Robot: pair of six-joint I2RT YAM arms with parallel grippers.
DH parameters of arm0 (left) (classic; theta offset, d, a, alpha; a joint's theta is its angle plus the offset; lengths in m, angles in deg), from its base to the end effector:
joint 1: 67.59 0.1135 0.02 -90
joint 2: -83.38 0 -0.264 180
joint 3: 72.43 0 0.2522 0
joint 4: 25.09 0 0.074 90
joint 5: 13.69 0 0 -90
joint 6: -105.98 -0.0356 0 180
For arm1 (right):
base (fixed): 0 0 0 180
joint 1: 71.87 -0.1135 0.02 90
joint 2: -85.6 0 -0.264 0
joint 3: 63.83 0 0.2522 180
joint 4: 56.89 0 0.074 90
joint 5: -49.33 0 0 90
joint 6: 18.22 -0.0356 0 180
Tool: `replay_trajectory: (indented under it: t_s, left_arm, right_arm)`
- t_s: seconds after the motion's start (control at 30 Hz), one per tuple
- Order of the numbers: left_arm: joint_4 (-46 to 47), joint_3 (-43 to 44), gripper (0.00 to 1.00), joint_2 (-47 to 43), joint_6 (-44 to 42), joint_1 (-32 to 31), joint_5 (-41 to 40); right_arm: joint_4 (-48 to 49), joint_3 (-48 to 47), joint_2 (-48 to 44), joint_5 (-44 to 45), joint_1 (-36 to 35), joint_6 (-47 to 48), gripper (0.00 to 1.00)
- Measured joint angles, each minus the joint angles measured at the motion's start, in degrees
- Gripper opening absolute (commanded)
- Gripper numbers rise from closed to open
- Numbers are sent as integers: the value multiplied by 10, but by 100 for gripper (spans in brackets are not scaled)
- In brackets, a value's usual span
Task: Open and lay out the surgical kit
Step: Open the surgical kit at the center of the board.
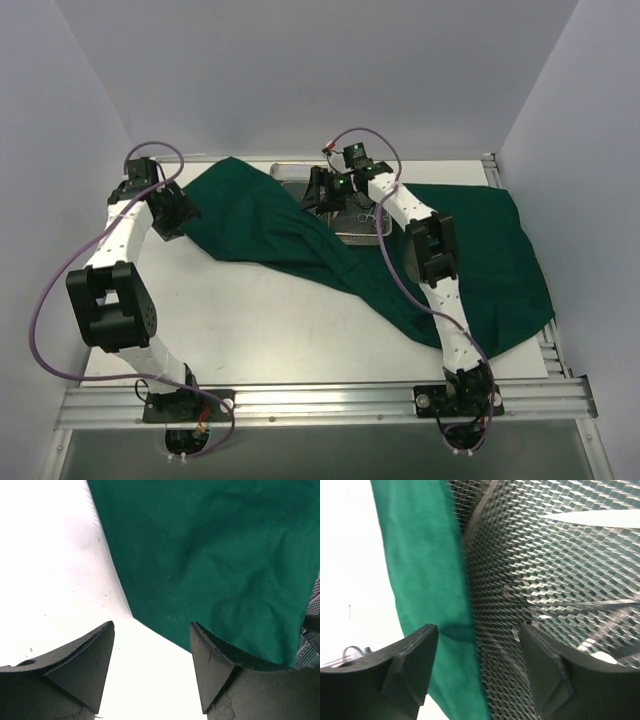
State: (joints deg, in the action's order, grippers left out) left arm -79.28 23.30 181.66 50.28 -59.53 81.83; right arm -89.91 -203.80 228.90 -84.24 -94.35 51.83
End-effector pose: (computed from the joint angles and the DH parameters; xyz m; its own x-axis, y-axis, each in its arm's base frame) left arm 0.3668 0.0485 0.2720 -0.6347 -0.6564 -0.4077 -0.5387 0.7542 -0.3755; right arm 0.5116 0.2383 0.1975 -0.7844 -0.0570 -0.6177 -0.5557 0.5071 0.6588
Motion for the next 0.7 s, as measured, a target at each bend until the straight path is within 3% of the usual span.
replay_trajectory:
  t_s: [0.13, 0.23, 0.4, 0.7]
  left_arm:
    - [-5, -15, 71, -17, 0, 0, -2]
    - [-8, -19, 71, -29, 0, 0, -4]
    - [-9, -29, 71, -47, 0, 0, -8]
    - [-16, -32, 72, -77, 0, 2, -34]
  right_arm:
    - [31, 0, 1, -27, -14, -24, 59]
    - [57, 0, 1, -45, -32, -43, 49]
    - [68, 0, 1, -57, -61, -56, 18]
    - [44, -6, -6, -36, -104, -39, 9]
